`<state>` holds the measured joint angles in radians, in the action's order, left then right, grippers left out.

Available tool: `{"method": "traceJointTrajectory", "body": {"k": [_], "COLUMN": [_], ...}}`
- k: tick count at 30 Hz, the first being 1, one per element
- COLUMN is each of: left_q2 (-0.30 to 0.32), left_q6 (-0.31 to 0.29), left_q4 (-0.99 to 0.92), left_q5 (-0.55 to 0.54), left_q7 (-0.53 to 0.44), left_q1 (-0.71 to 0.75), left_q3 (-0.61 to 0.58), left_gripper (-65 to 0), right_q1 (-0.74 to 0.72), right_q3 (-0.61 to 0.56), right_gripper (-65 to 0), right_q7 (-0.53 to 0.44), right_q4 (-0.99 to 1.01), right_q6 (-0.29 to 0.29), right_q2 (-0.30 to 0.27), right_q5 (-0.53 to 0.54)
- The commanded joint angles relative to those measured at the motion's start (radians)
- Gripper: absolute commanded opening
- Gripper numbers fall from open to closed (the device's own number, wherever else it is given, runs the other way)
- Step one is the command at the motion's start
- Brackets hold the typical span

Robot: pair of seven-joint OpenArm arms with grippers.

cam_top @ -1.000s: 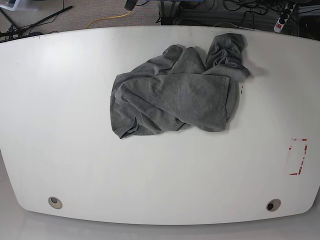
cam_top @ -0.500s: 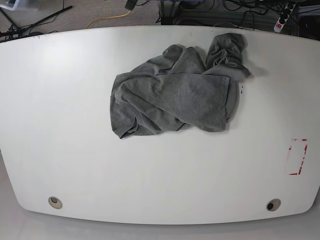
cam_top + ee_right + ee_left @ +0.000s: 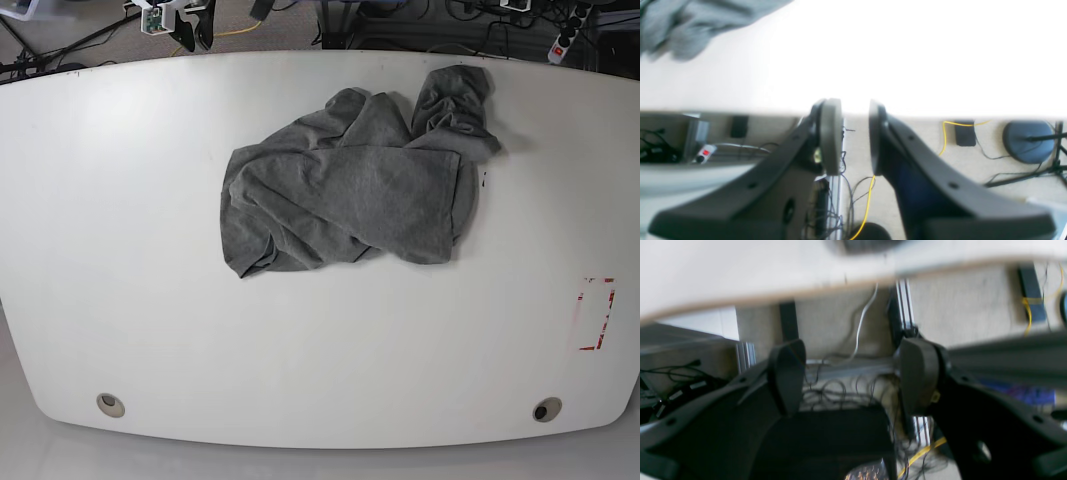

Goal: Fold the T-shirt properly
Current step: 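Lower the right gripper onto the grey T-shirt edge and grasp it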

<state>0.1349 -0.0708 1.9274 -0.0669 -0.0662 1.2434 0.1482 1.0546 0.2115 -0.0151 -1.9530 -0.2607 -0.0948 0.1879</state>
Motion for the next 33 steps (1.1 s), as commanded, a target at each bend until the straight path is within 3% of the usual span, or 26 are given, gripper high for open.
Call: {"method": "traceJointTrajectory", "body": {"k": [1,4,8,10,13,17,20,33], "left_q2": [-0.013,-0.013,-0.014,-0.021,-0.040,-0.050,-0.050,-0.048], "left_q6": [-0.001,-0.001,0.001,0.002,0.002,0.002,0.002,0.001], "left_q4": [0.030,0.036,0.043,0.043,0.043,0.043,0.043,0.042], "left_q5": [-0.001,-0.001,-0.001,-0.001,-0.001,-0.001,-0.001,0.006], "left_q7": [-0.013,-0.014,-0.016,-0.016,-0.016,-0.016,-0.016,-0.011], "left_q1": [0.012,0.011,0.002,-0.007,-0.018,-0.038,-0.040,-0.083], "left_q3": [0.001,0.001,0.001,0.001,0.001,0.001,0.001,0.001], "left_gripper": [-24.6,-24.3,-16.5,-13.6,-12.9,-12.9,-12.9,-13.1], "right_q1": [-0.044,-0.103,-0.201,-0.242,-0.327,-0.448,-0.569,-0.991], "right_q3": [0.004,0.004,-0.002,-0.004,-0.004,0.003,0.004,0.016], "right_gripper": [-51.0,-47.7,-35.2,-32.0,-31.2,-31.1,-30.9,-30.9], "right_q7": [0.025,0.079,0.165,0.205,0.274,0.402,0.554,0.854], "right_q4": [-0.019,-0.019,-0.021,-0.021,-0.021,-0.019,-0.019,0.111], "right_q6": [-0.012,-0.013,-0.013,-0.015,-0.033,-0.114,-0.168,-0.248], "right_q2": [-0.006,-0.012,-0.052,-0.059,-0.061,-0.061,-0.061,-0.104], "right_q5": [0.009,0.009,0.018,0.018,0.018,0.009,0.008,0.009]}}
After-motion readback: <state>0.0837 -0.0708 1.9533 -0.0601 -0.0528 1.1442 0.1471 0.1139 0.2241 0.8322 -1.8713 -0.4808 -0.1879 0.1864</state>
